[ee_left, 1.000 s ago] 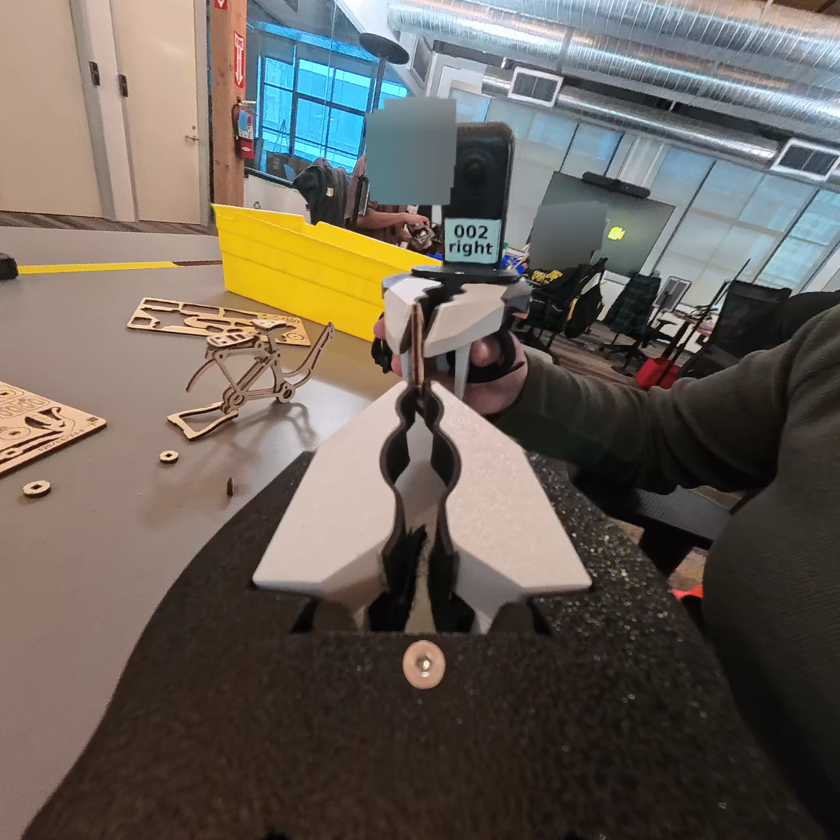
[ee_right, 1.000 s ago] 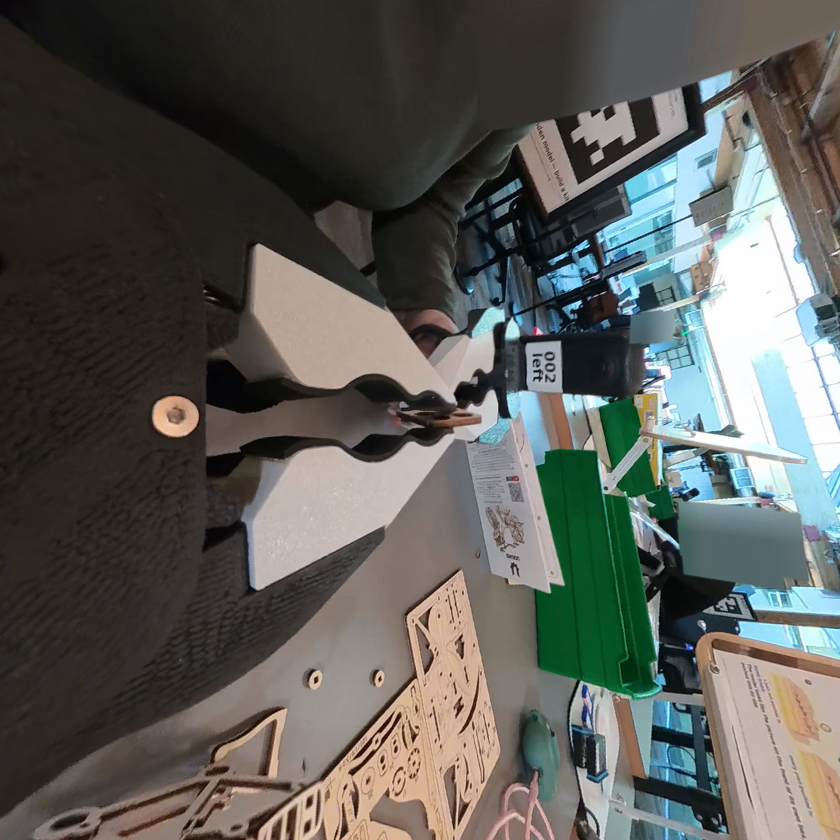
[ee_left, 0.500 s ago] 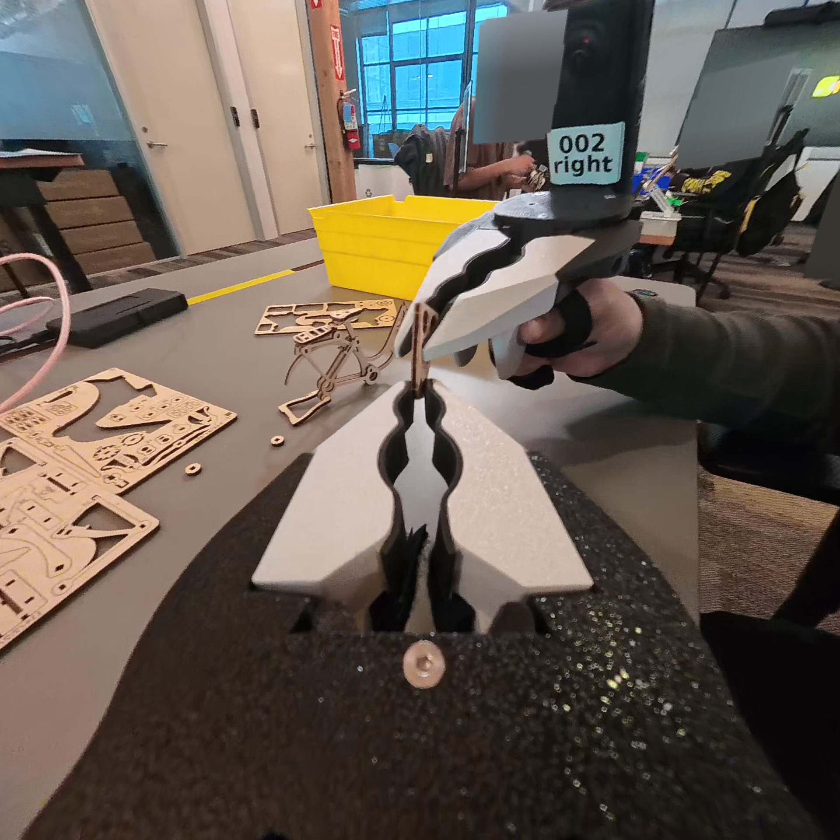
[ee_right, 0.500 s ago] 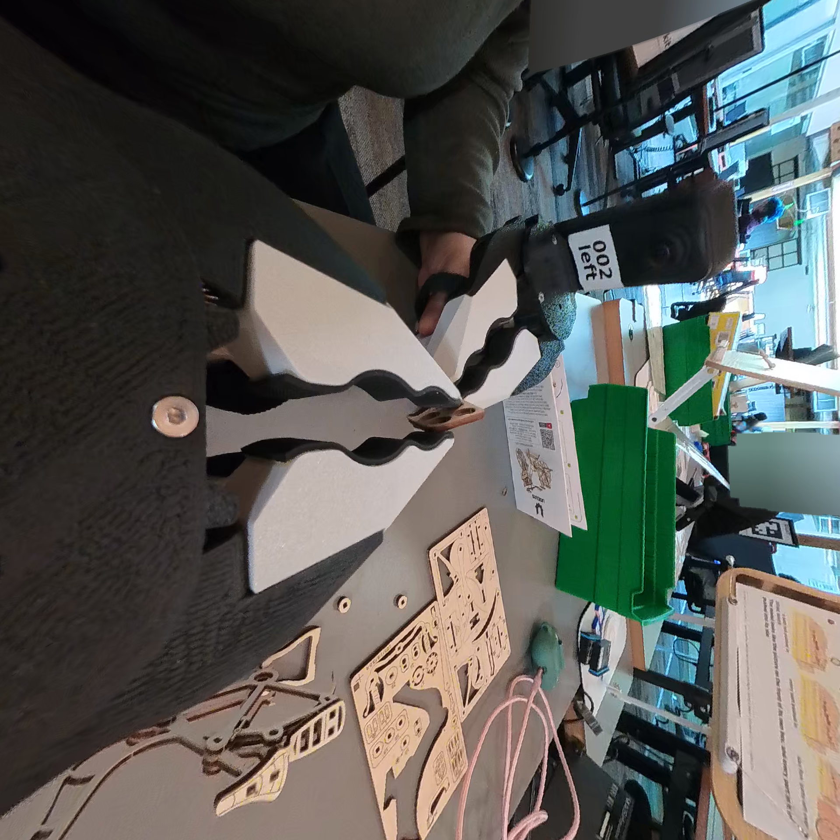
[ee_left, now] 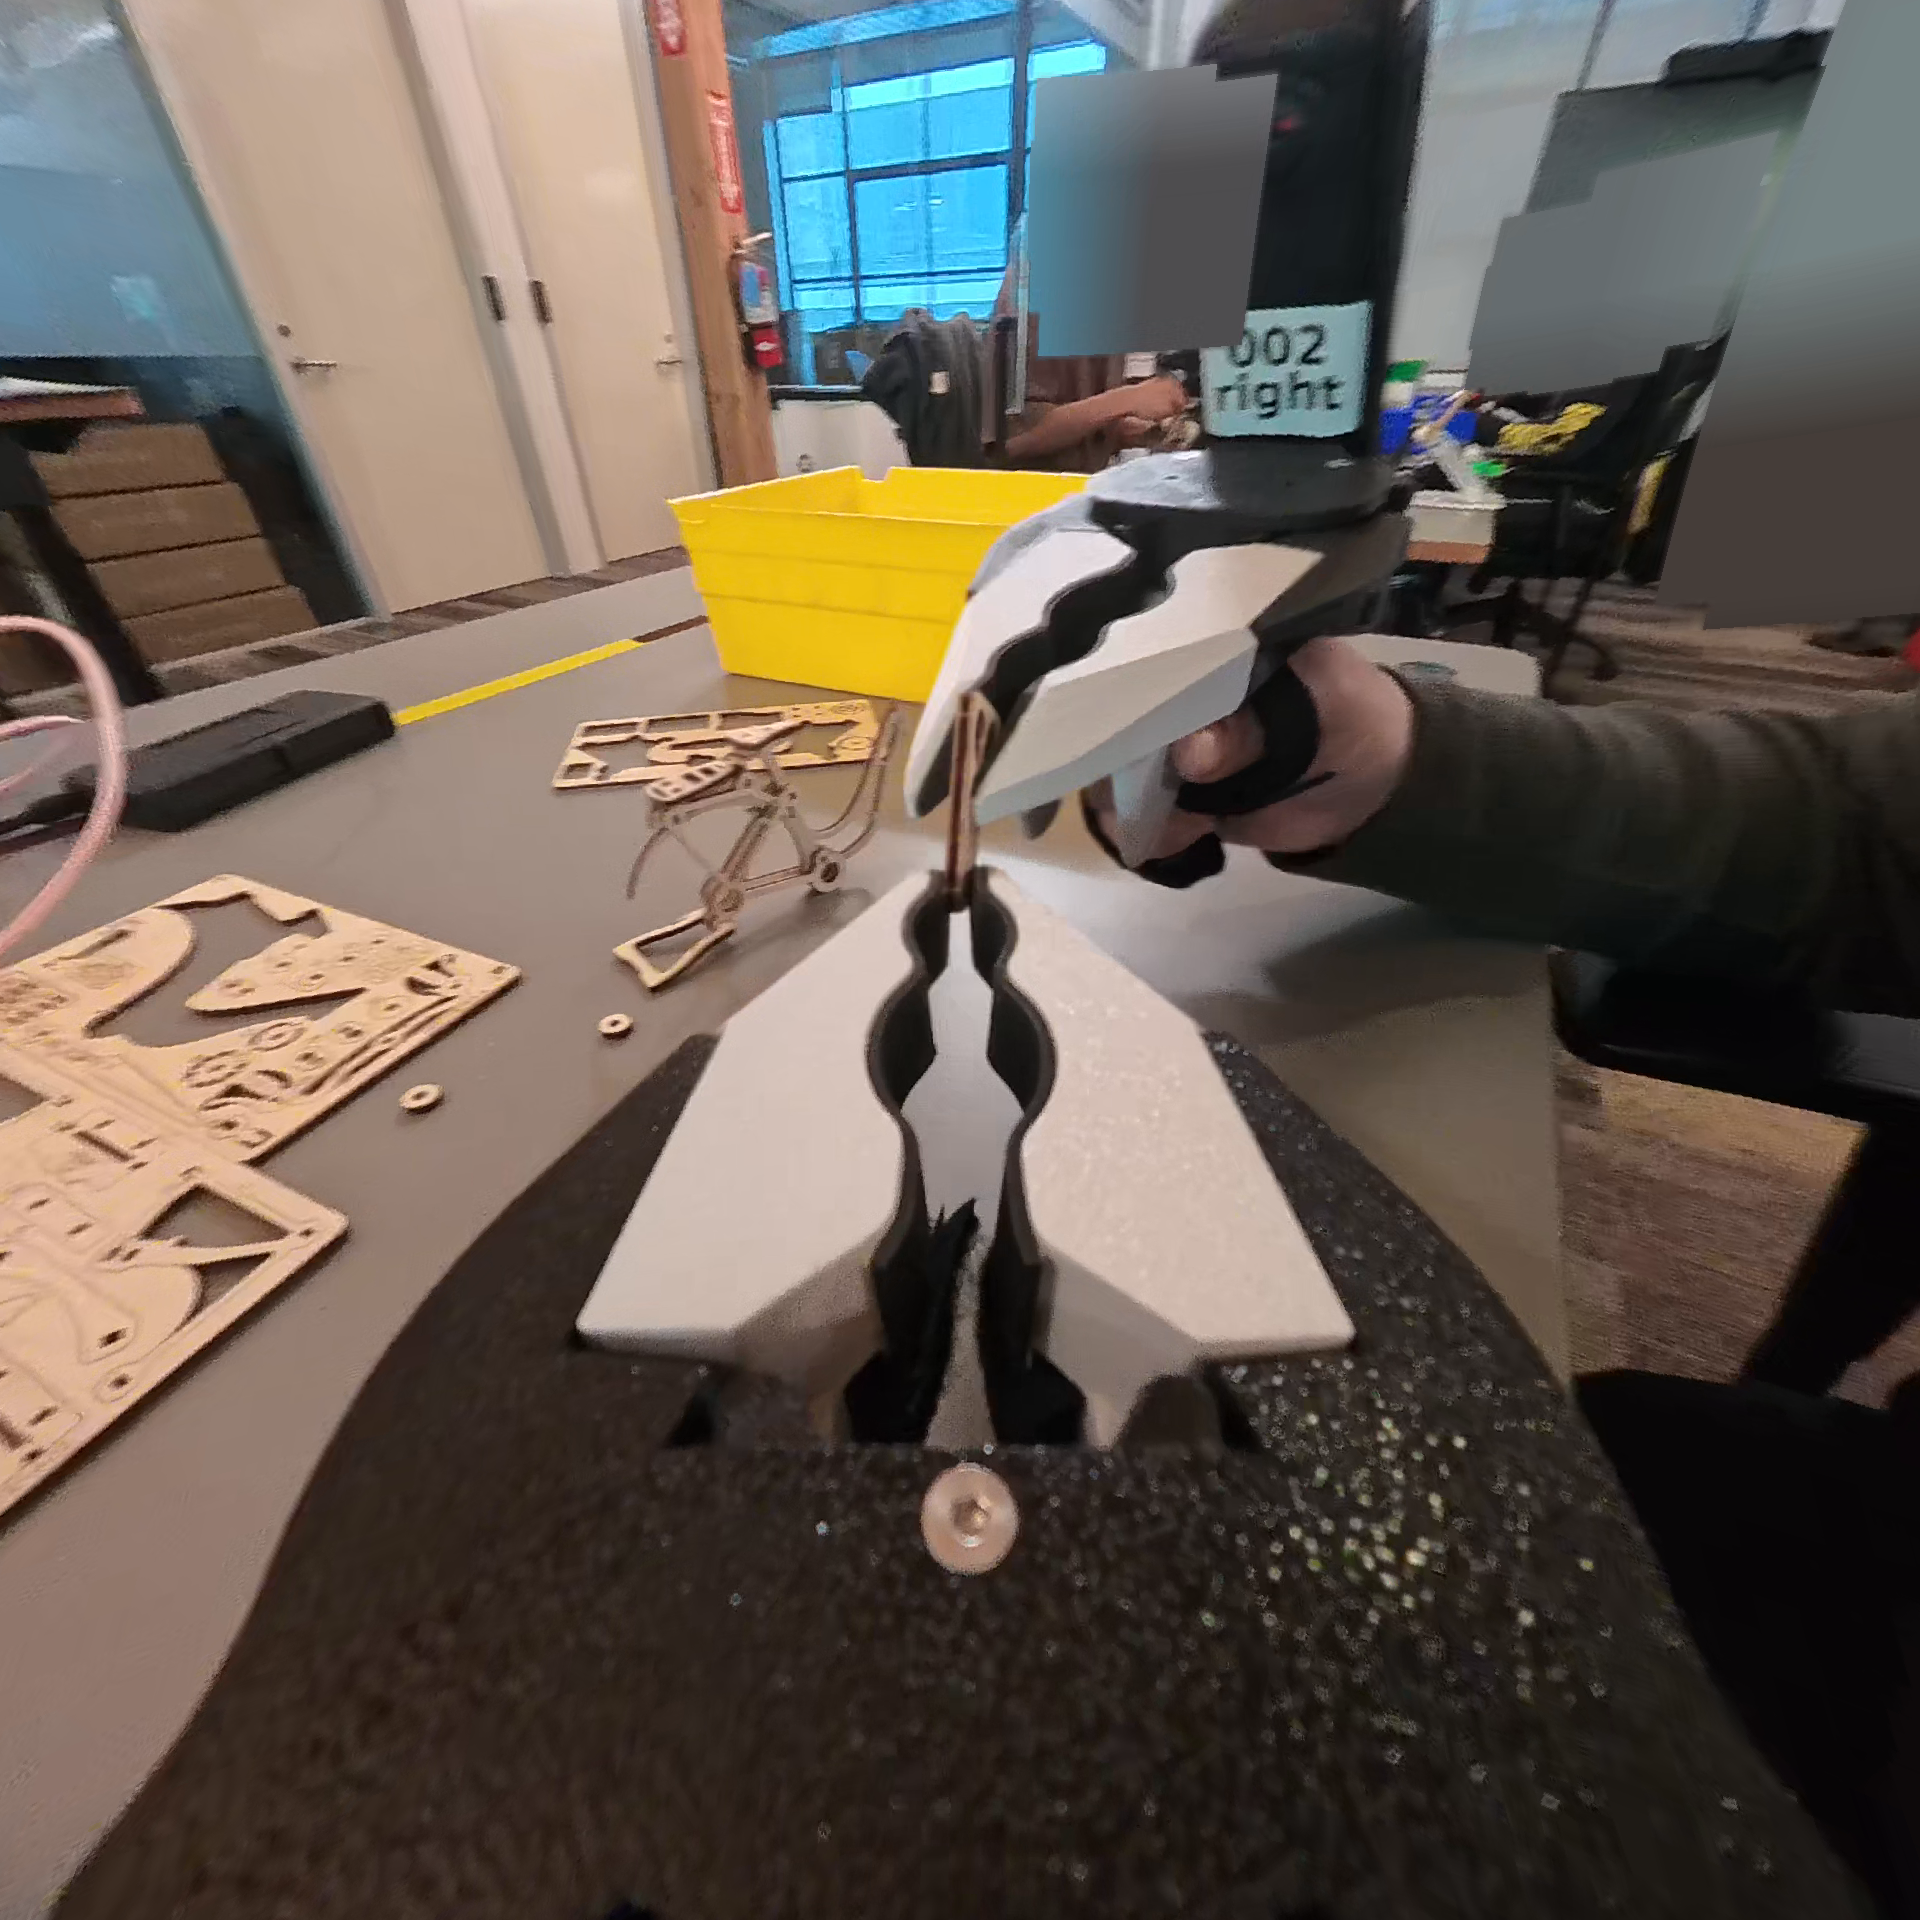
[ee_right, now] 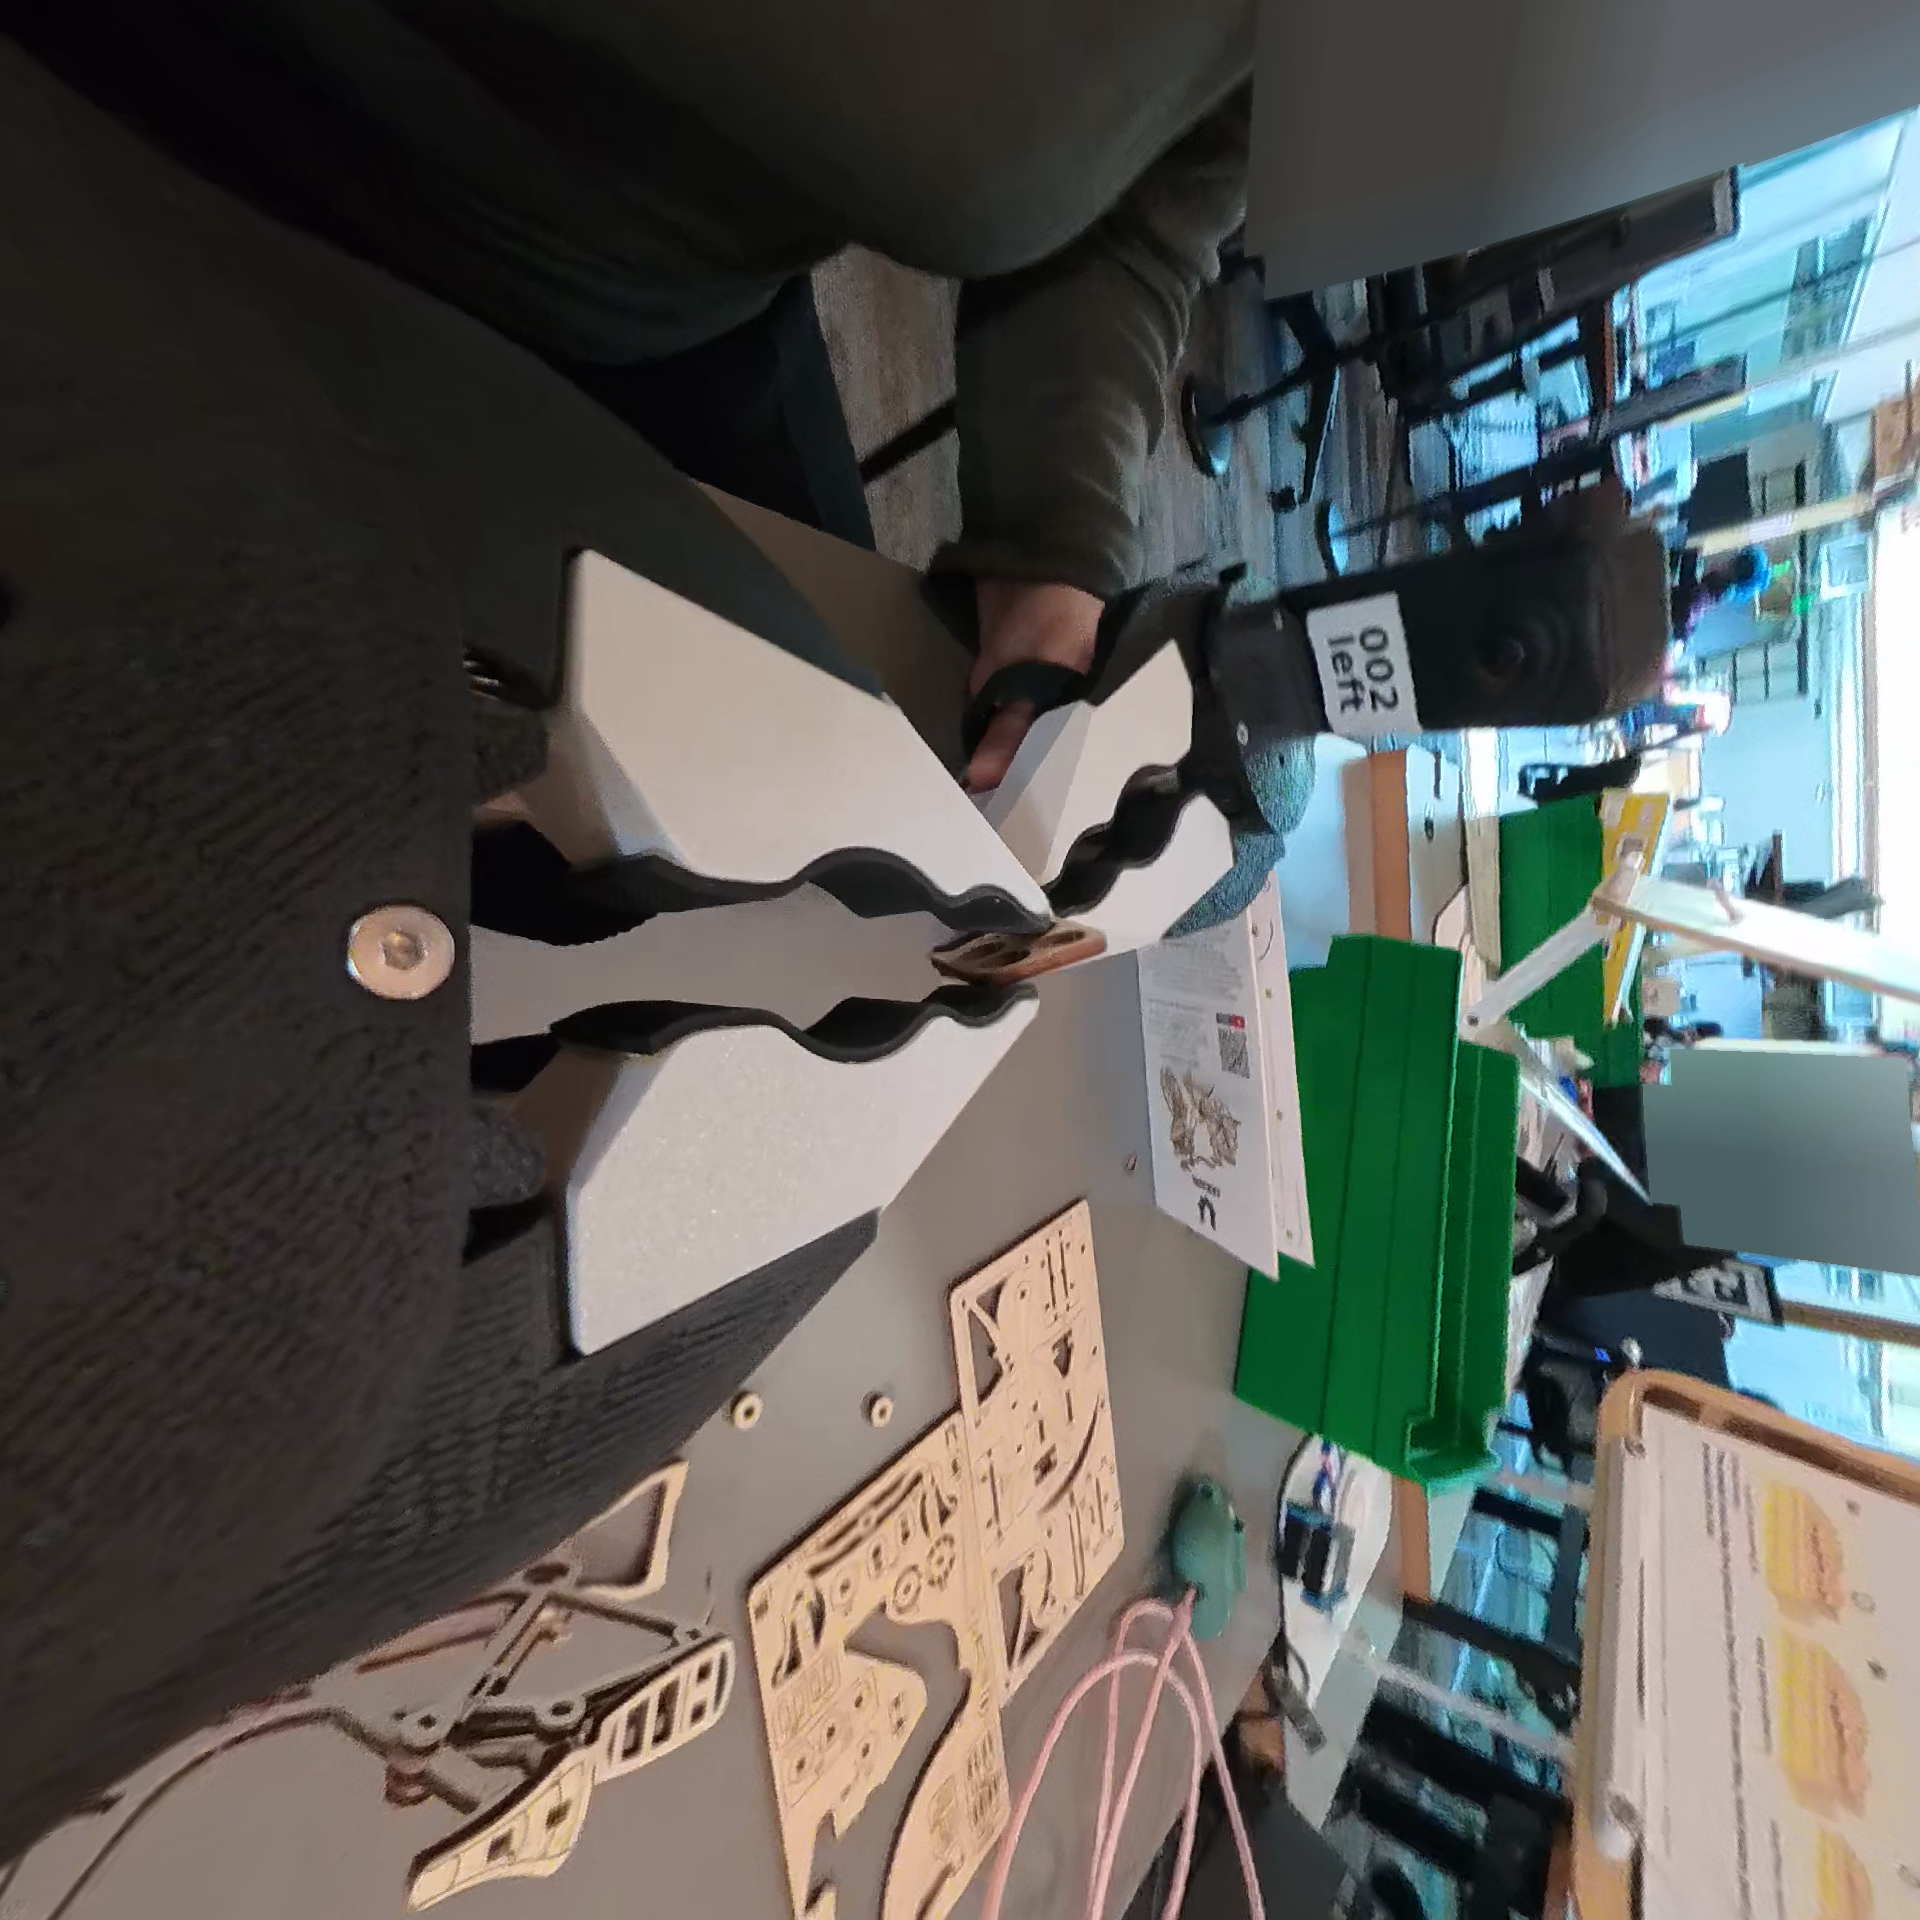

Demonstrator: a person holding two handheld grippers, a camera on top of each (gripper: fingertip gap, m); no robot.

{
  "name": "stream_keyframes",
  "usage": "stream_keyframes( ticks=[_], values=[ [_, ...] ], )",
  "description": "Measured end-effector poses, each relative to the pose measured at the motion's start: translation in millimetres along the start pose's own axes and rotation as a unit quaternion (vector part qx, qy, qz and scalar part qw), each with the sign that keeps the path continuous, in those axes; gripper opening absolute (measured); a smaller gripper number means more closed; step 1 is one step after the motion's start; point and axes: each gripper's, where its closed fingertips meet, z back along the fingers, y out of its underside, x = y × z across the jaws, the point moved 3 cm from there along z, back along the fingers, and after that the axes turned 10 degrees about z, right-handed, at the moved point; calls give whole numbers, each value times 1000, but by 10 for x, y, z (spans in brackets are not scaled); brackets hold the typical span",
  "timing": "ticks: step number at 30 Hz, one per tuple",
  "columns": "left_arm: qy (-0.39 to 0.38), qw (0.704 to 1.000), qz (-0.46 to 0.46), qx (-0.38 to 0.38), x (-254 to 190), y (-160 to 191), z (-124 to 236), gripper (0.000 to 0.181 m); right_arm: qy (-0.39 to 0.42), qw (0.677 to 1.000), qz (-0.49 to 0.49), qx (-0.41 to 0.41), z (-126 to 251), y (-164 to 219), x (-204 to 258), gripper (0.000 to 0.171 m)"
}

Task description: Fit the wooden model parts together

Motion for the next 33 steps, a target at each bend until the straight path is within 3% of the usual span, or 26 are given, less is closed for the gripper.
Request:
stream_keyframes(
  ticks=[3,8,11,14,16,20,25,33],
  values=[
    [21,999,25,24,1,39,-35,1,-25,999,-25,-1,23,42,-27,9],
    [27,998,25,57,-14,106,-89,1,-5,998,60,30,75,88,-24,11],
    [22,998,21,48,-9,88,-86,2,-31,999,14,17,98,77,-14,6],
    [45,997,63,-29,-8,-72,-21,16,-47,992,-86,-75,87,-89,-25,1],
    [53,993,103,-27,22,-74,-33,48,-62,975,-148,-151,91,-203,-28,0],
    [103,984,124,-77,-61,-204,23,32,-64,958,-186,-207,63,-205,-39,0],
    [127,974,137,-129,-86,-321,142,30,-69,952,-179,-239,67,-243,-11,1],
    [141,974,117,-132,-151,-330,158,1,-96,945,-187,-249,42,-256,63,1]
  ],
)
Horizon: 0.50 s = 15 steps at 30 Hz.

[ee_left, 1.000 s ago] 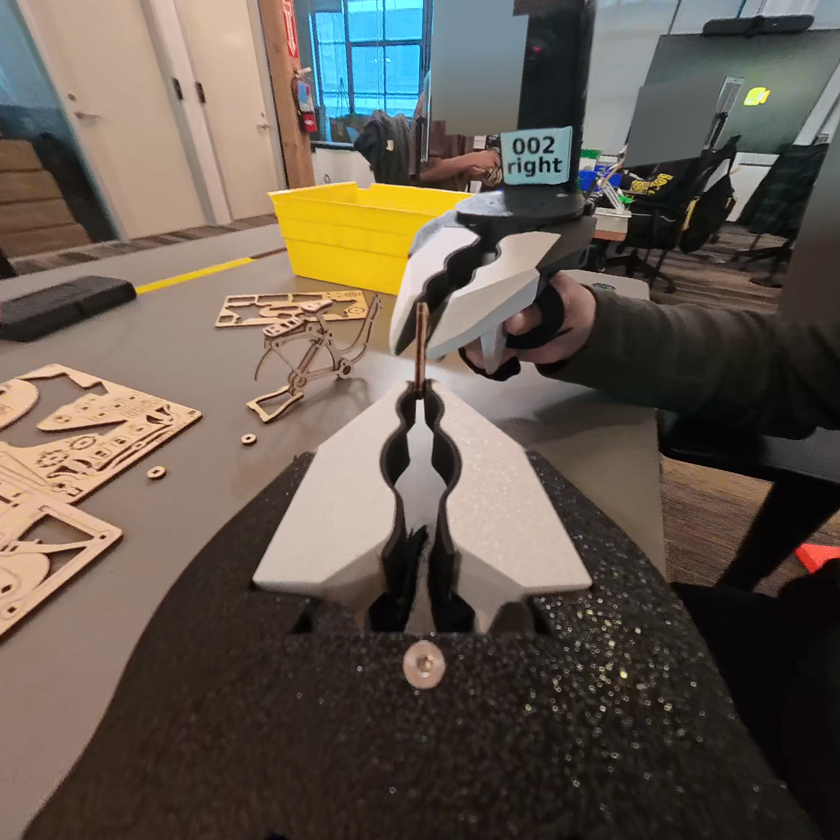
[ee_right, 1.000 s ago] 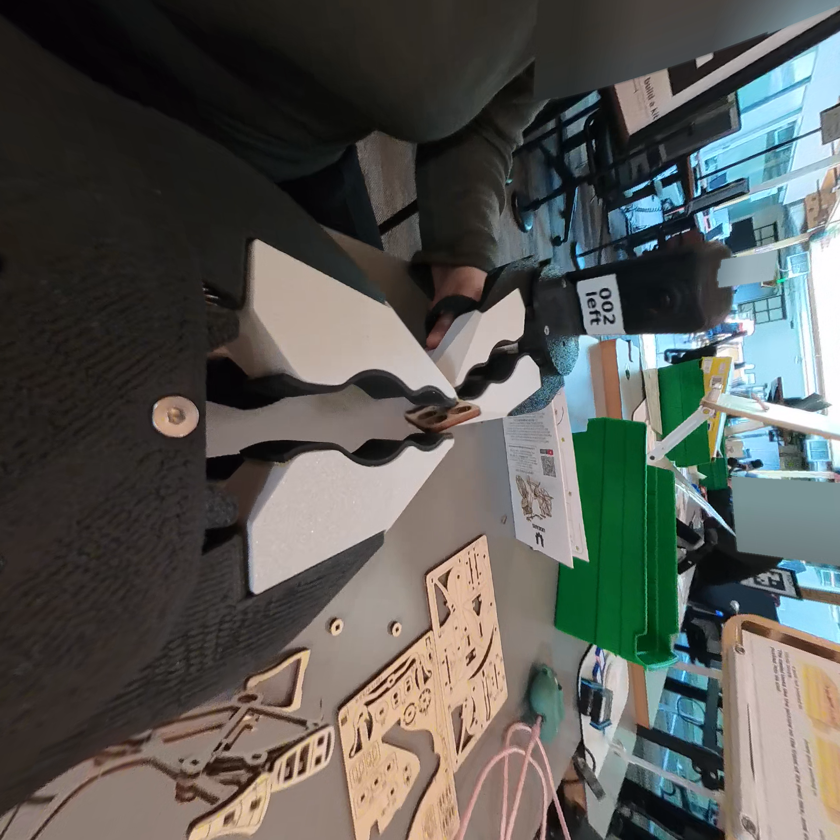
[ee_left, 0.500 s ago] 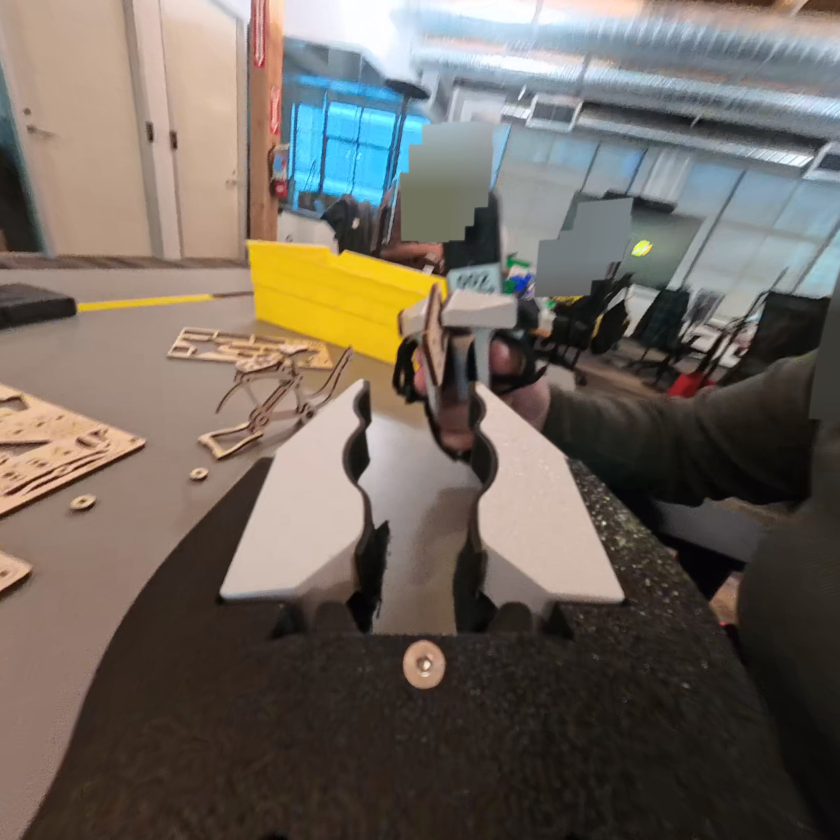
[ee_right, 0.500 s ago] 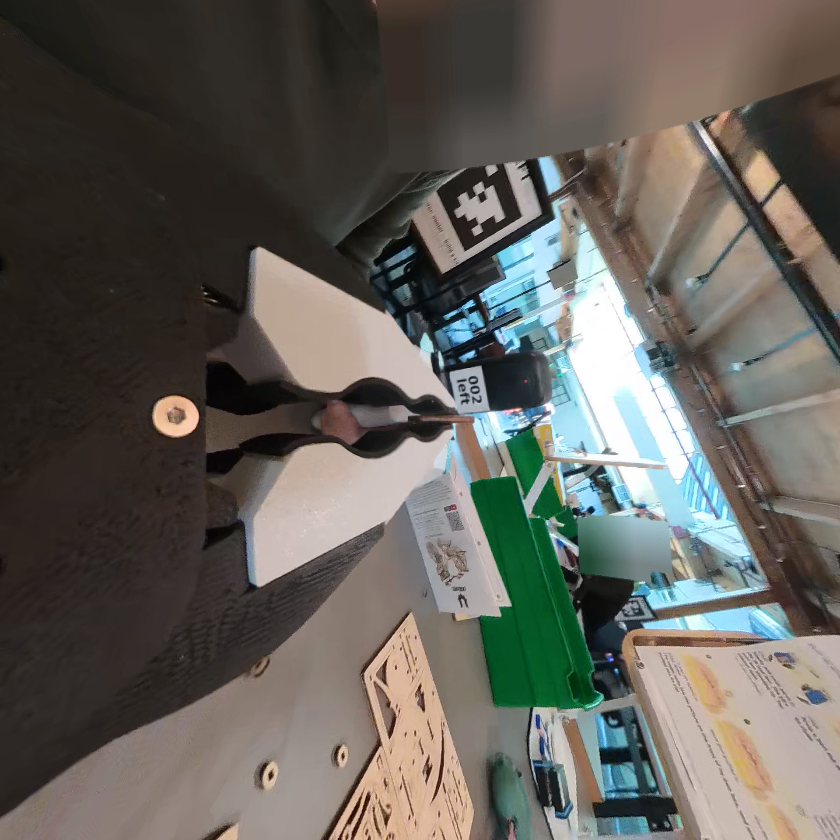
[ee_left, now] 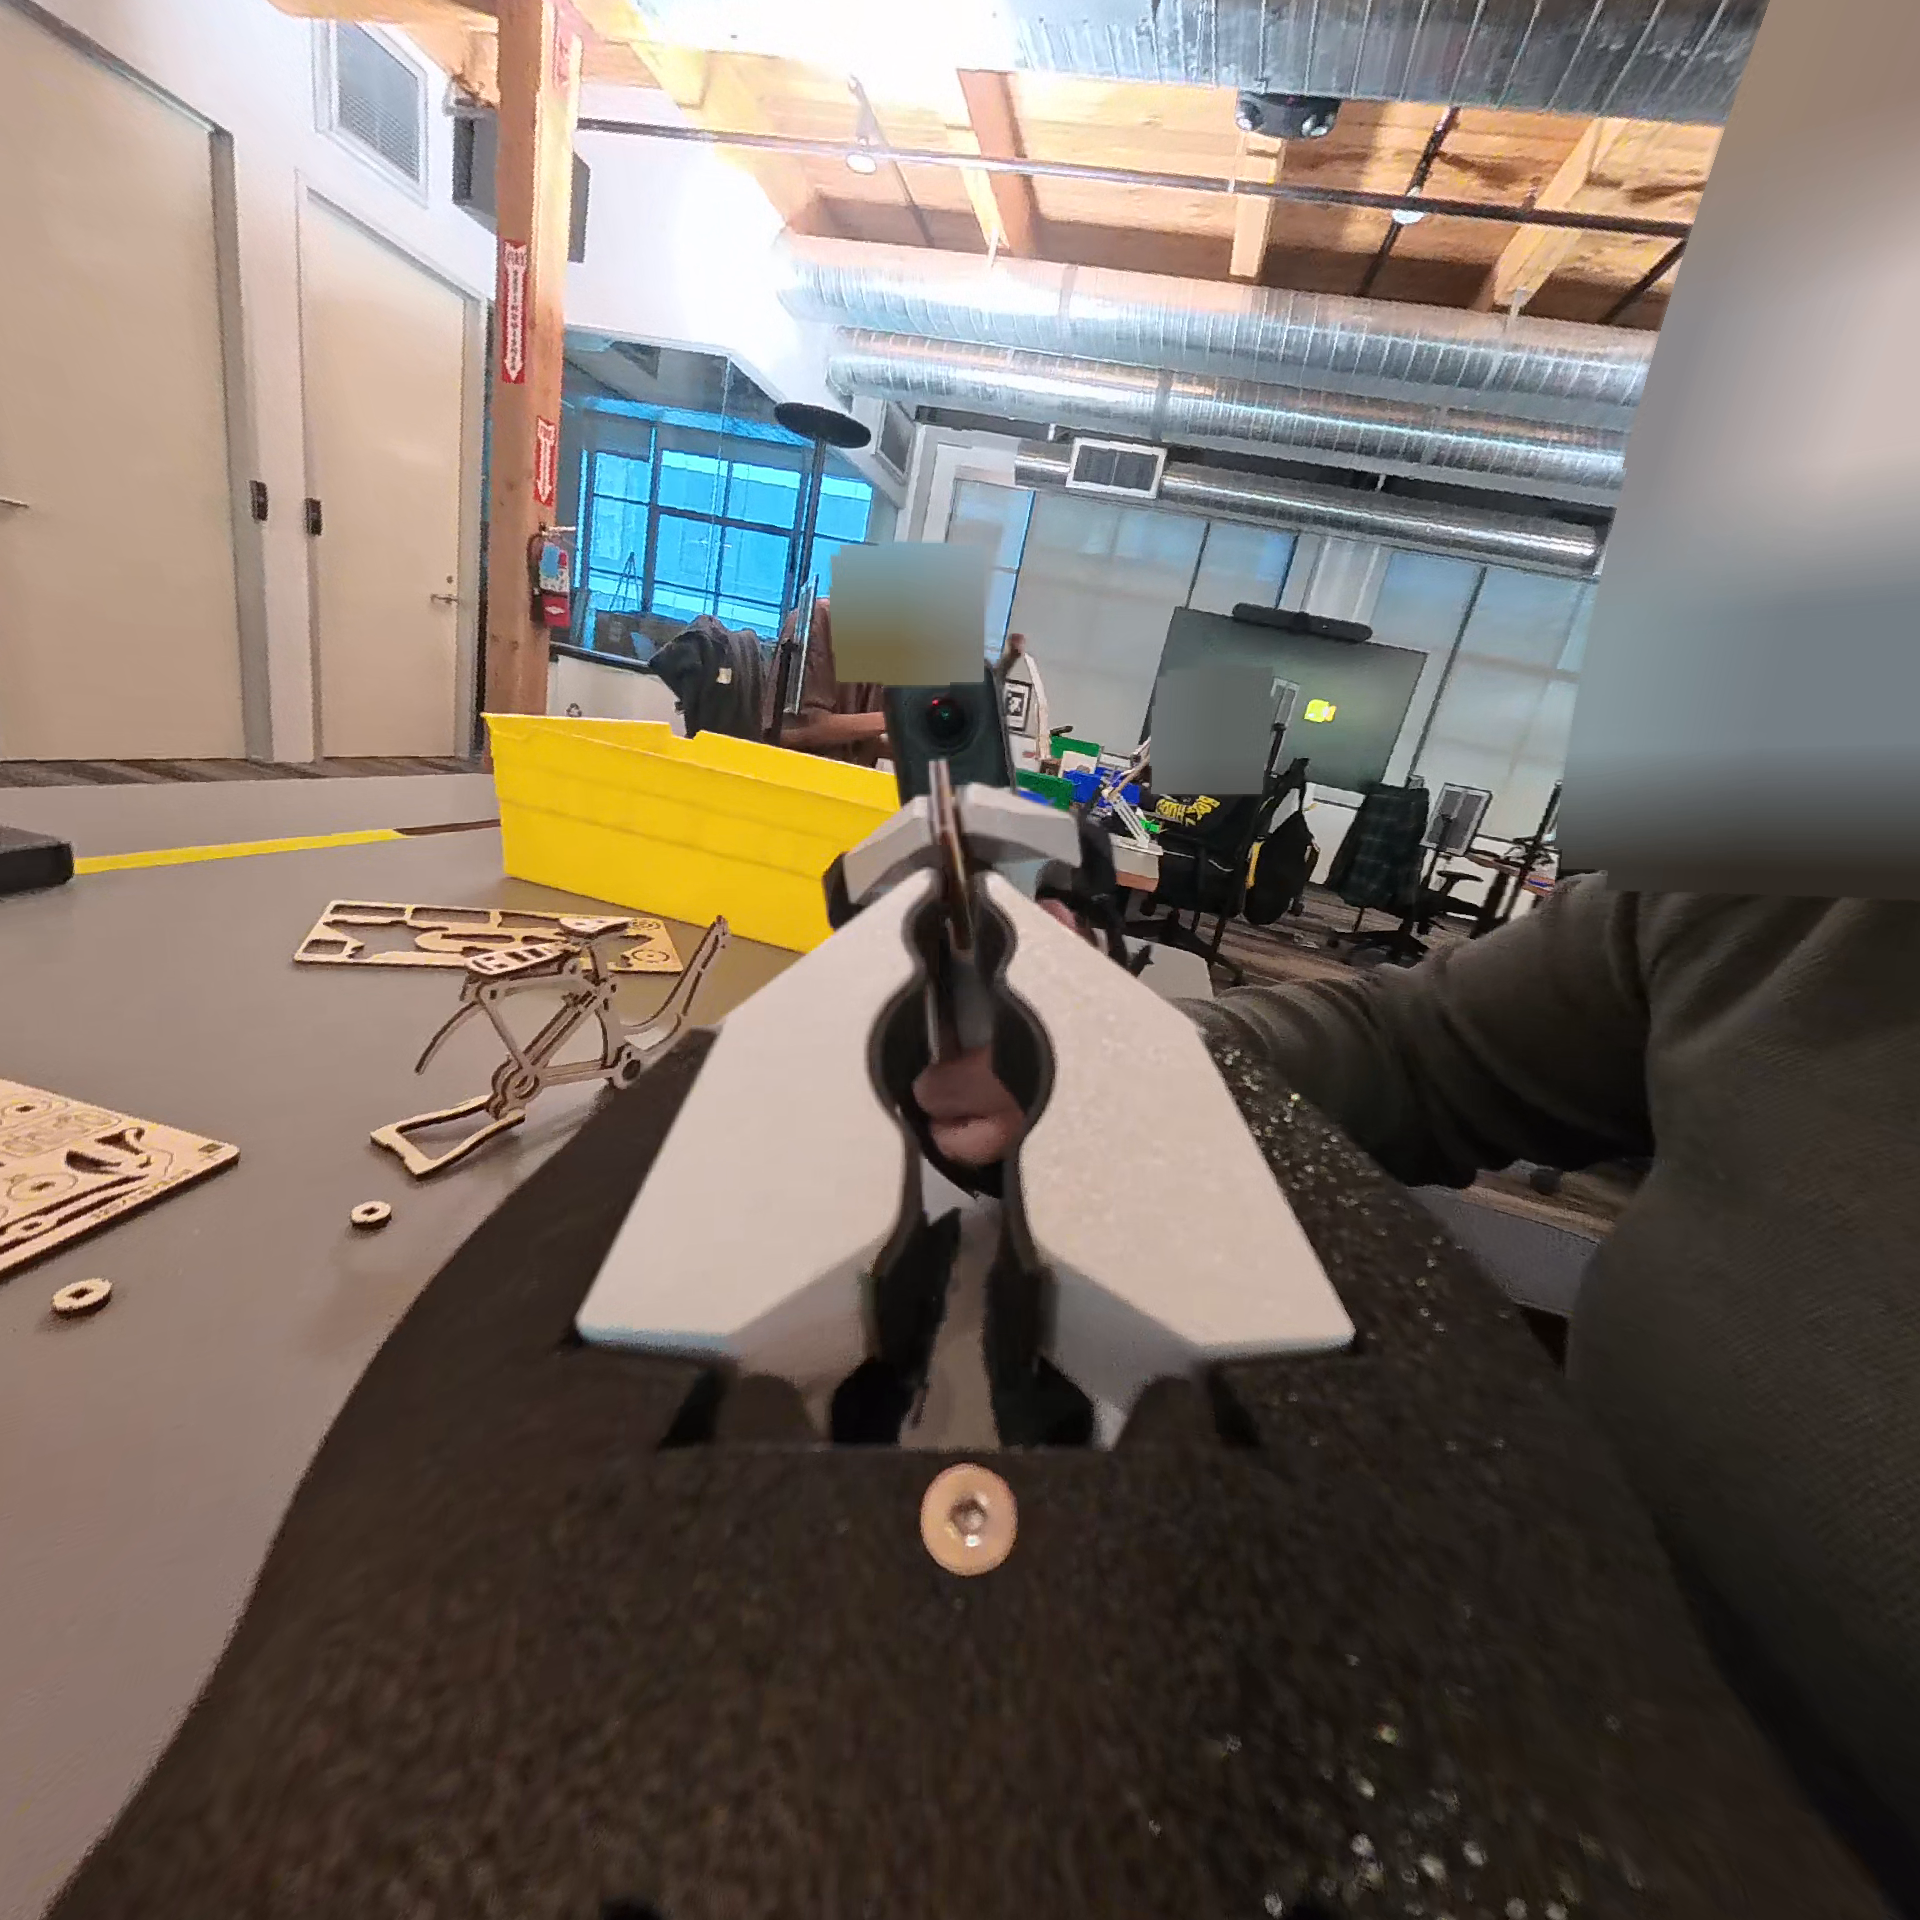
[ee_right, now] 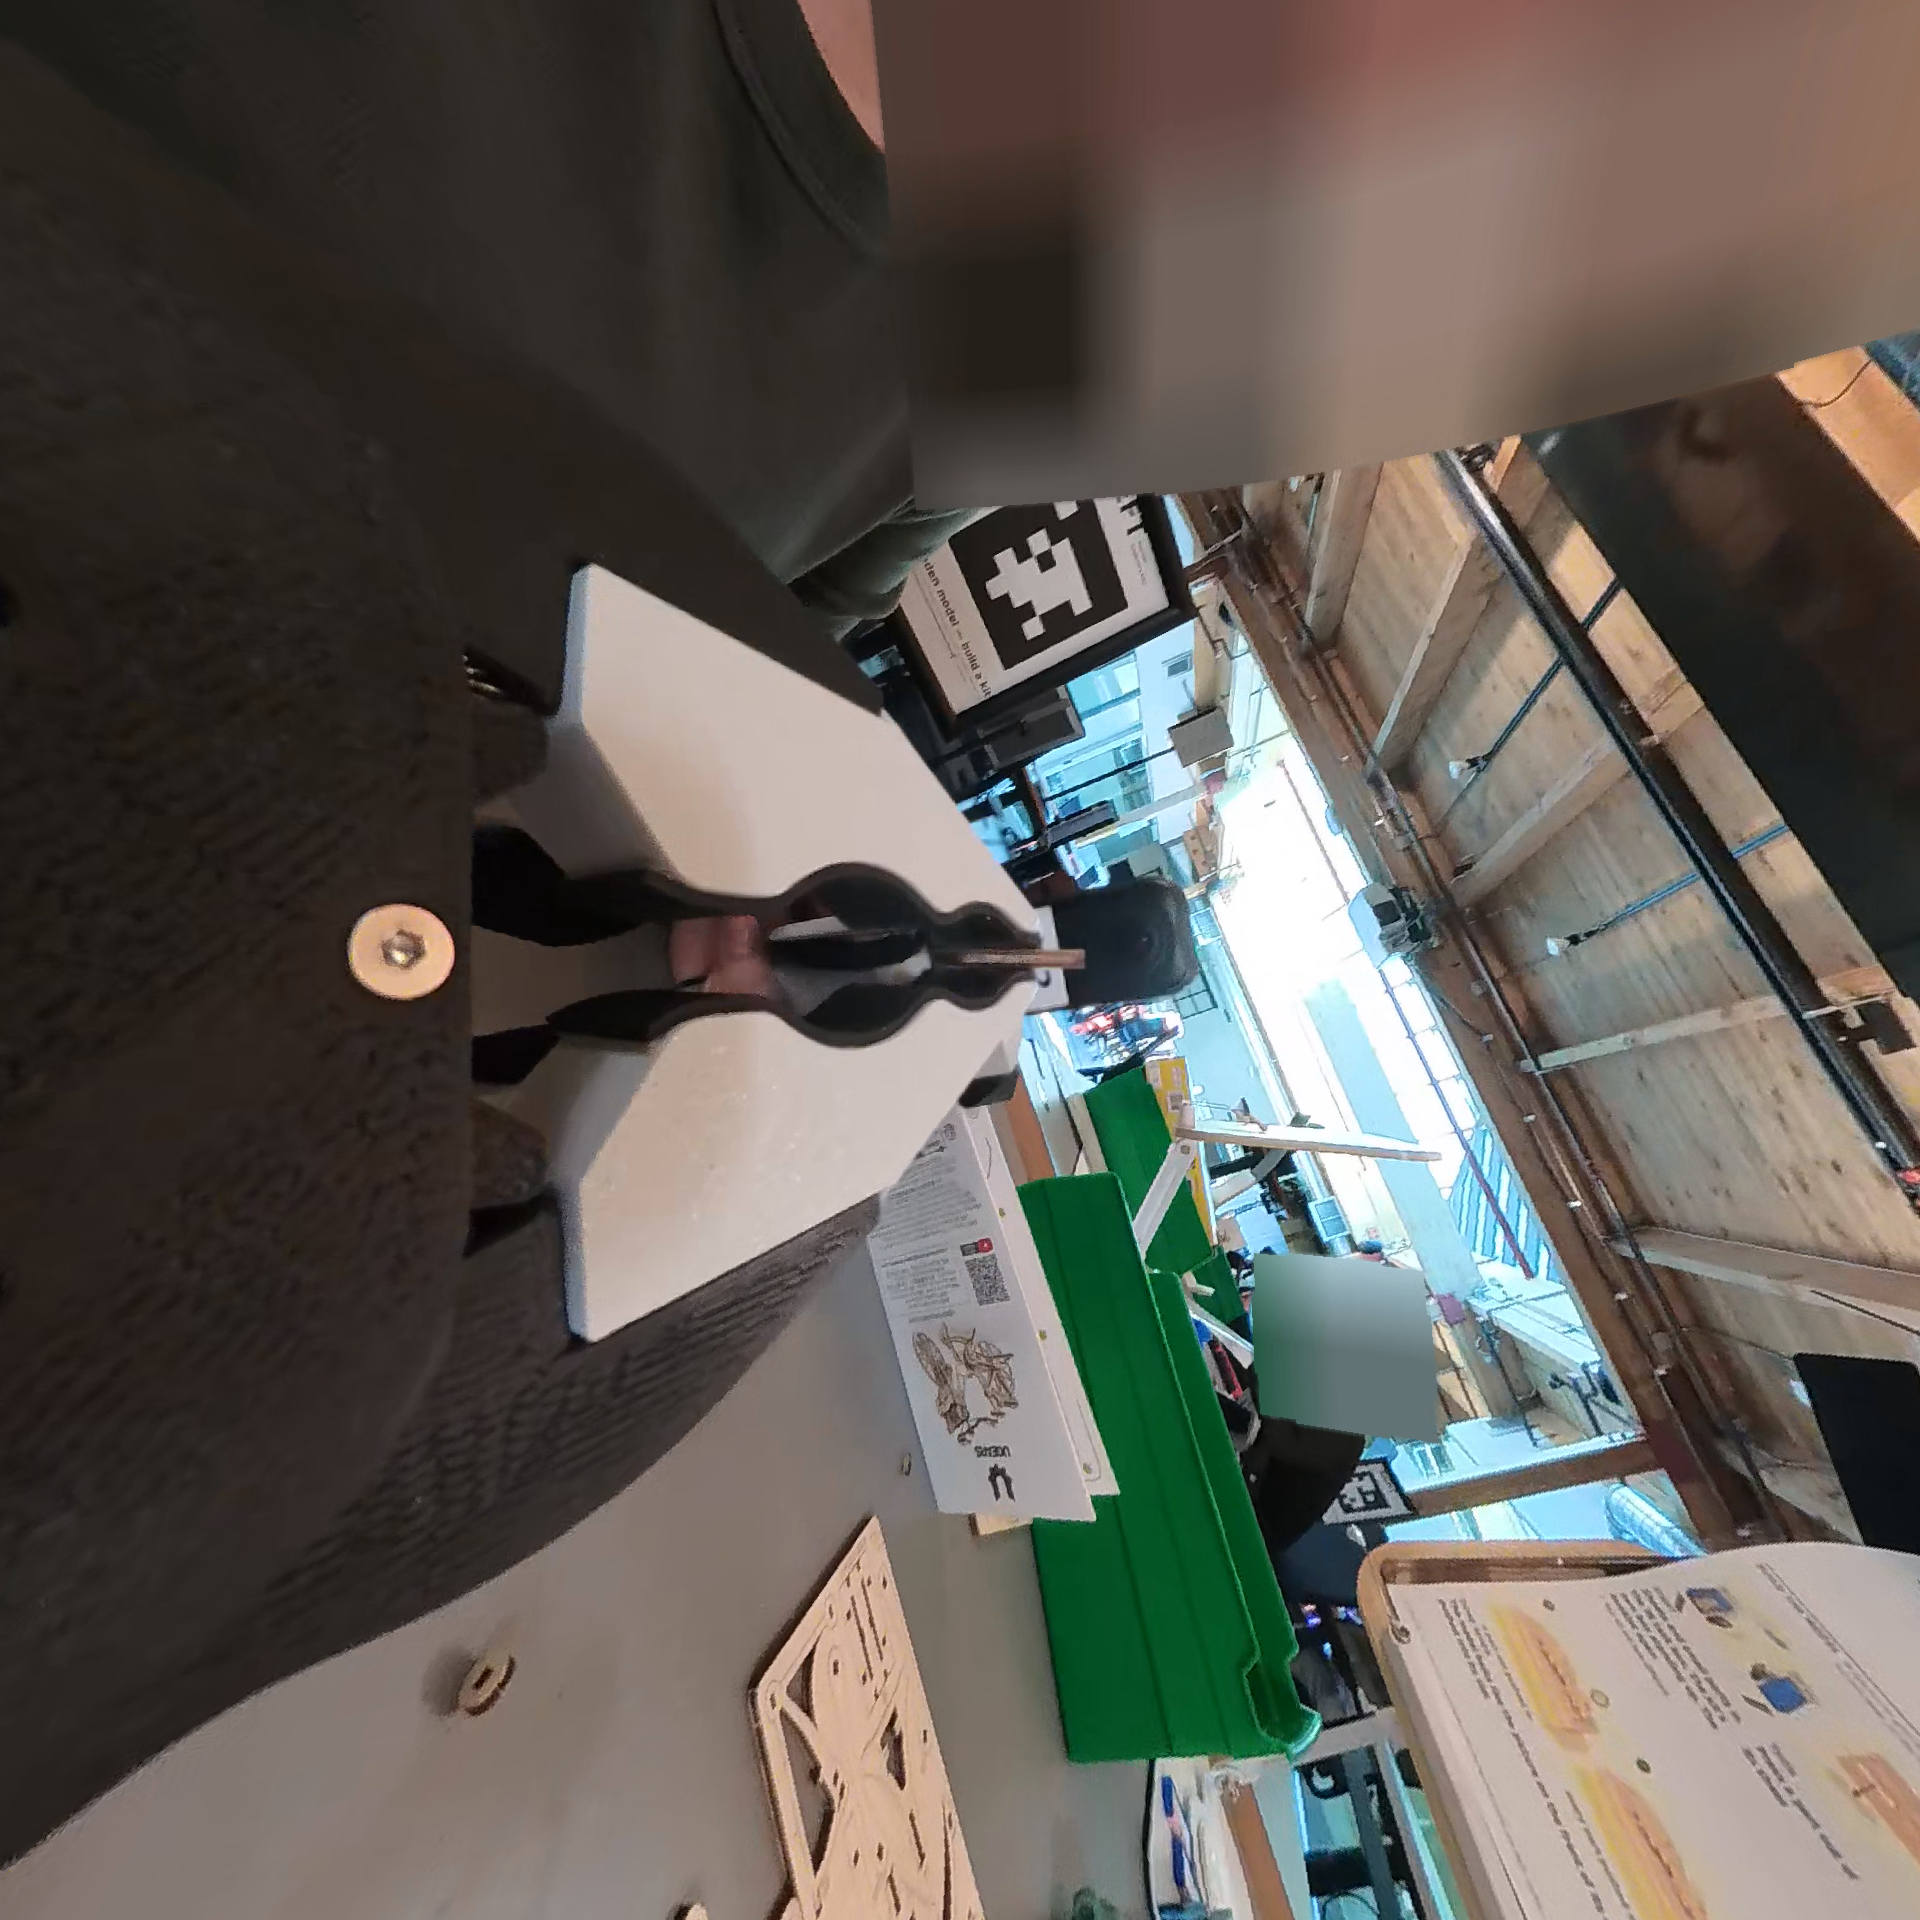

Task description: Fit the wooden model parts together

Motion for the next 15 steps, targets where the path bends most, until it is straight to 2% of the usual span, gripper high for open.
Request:
stream_keyframes(
  ticks=[5,10,15],
  values=[
    [-43,997,-65,17,8,37,11,1,27,994,82,68,14,21,13,6],
    [-99,986,-117,69,97,162,-4,0,88,959,206,173,115,34,-59,14],
    [-98,981,-116,119,124,289,-10,0,62,929,259,256,143,211,-24,16]
  ],
)
